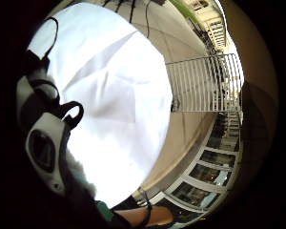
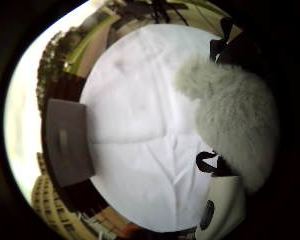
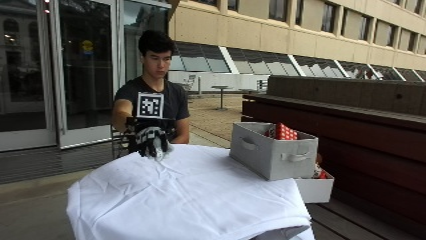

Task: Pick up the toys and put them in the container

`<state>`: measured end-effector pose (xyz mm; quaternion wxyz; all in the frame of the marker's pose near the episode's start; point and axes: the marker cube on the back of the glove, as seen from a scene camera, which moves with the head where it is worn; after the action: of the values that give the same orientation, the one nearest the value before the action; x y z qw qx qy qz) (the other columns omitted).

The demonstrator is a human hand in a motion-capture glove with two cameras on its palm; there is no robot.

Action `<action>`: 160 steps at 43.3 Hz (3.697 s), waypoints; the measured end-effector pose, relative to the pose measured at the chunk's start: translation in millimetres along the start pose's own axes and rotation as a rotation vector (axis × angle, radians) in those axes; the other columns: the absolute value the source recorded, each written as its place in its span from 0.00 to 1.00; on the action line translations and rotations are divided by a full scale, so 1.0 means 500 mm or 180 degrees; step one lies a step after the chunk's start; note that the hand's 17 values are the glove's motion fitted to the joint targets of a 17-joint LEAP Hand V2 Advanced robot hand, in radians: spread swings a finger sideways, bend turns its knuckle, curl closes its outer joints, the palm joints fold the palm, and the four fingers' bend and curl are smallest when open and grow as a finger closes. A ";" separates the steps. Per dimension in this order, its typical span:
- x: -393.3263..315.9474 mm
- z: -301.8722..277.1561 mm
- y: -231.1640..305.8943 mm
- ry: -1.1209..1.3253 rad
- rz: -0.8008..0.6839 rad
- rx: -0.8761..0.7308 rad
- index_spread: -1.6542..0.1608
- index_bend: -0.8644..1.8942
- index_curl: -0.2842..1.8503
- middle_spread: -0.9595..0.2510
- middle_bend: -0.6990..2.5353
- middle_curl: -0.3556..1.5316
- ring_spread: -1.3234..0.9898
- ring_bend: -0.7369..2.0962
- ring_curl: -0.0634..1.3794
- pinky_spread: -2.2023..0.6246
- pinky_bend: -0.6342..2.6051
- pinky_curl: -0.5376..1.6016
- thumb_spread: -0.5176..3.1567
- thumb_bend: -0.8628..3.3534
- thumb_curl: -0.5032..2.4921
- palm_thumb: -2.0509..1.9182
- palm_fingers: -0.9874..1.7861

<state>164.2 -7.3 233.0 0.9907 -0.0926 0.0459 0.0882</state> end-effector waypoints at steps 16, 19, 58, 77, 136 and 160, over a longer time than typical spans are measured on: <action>-0.145 -0.310 0.078 -0.0182 0.0013 0.0335 0.70 0.38 0.23 0.44 0.37 0.44 0.38 0.65 0.36 0.63 0.48 0.41 0.30 0.27 0.40 0.70 0.70; -0.182 -0.353 0.080 -0.0211 -0.0189 0.0627 0.70 0.38 0.23 0.43 0.36 0.44 0.38 0.65 0.35 0.63 0.48 0.41 0.31 0.27 0.41 0.70 0.70; -0.807 -0.513 0.192 -0.0650 -0.1219 0.0875 0.69 0.36 0.21 0.43 0.28 0.48 0.38 0.64 0.35 0.63 0.49 0.42 0.38 0.26 0.46 0.68 0.69; -0.856 -0.429 0.143 -0.0868 -0.1470 0.0617 0.71 0.30 0.15 0.58 0.26 0.47 0.39 0.68 0.37 0.63 0.56 0.45 0.47 0.24 0.43 0.63 0.60; -0.213 -0.290 0.135 -0.0219 -0.0548 0.0726 0.71 0.37 0.26 0.72 0.29 0.41 0.51 0.46 0.21 0.78 0.55 0.40 0.41 0.18 0.22 0.48 0.35; -0.128 -0.210 0.204 -0.0331 -0.0536 0.0592 0.71 0.37 0.28 0.72 0.27 0.41 0.51 0.44 0.21 0.78 0.54 0.40 0.41 0.18 0.21 0.48 0.35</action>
<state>75.0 60.5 119.4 1.0000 0.0009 -0.0054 0.0048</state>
